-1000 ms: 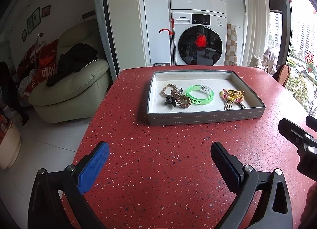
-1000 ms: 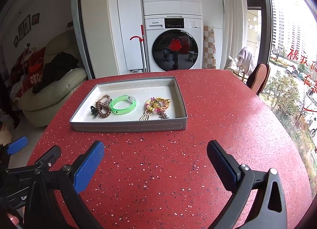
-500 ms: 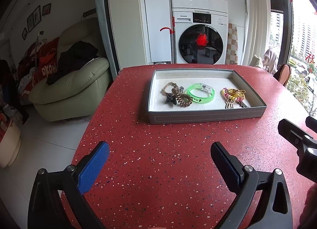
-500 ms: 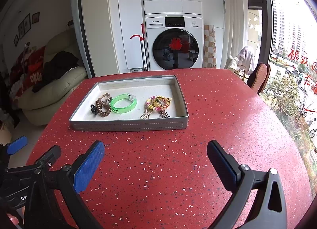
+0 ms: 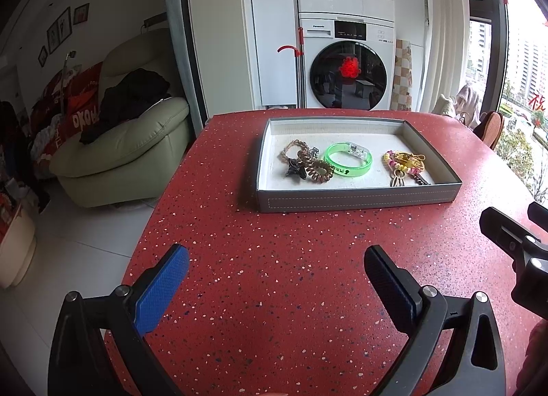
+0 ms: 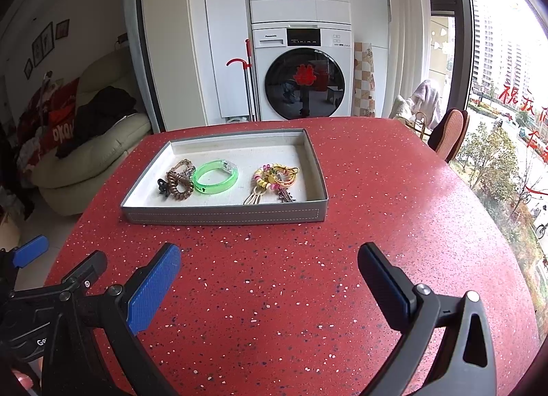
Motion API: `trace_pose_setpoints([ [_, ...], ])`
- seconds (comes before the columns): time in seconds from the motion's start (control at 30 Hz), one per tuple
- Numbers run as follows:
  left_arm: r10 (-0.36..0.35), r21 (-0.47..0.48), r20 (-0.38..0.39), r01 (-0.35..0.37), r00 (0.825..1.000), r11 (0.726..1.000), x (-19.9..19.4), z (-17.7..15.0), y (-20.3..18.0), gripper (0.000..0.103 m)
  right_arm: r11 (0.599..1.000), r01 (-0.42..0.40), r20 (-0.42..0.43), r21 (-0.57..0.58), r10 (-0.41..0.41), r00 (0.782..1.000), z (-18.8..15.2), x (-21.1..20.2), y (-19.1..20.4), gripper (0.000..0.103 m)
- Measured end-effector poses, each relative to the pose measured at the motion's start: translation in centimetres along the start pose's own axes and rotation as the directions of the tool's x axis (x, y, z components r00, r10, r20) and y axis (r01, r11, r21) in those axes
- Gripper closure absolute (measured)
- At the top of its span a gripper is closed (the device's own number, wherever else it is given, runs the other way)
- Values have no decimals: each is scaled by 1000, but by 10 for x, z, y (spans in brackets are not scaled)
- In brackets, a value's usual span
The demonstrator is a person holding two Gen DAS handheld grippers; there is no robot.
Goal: Organize jewelry
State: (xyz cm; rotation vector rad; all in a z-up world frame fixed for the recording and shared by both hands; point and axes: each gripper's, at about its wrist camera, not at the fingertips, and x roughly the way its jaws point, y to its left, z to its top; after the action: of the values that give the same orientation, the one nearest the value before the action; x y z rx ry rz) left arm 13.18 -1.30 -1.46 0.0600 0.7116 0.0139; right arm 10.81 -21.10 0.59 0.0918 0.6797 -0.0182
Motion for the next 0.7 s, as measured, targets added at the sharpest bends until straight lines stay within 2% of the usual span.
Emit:
trace_pose_setpoints([
  [0.7, -6, -16, -3, 6, 1000, 1000, -1, -3, 1, 0, 1000, -10, 0, -7, 10, 1000, -5, -1, 8, 0],
])
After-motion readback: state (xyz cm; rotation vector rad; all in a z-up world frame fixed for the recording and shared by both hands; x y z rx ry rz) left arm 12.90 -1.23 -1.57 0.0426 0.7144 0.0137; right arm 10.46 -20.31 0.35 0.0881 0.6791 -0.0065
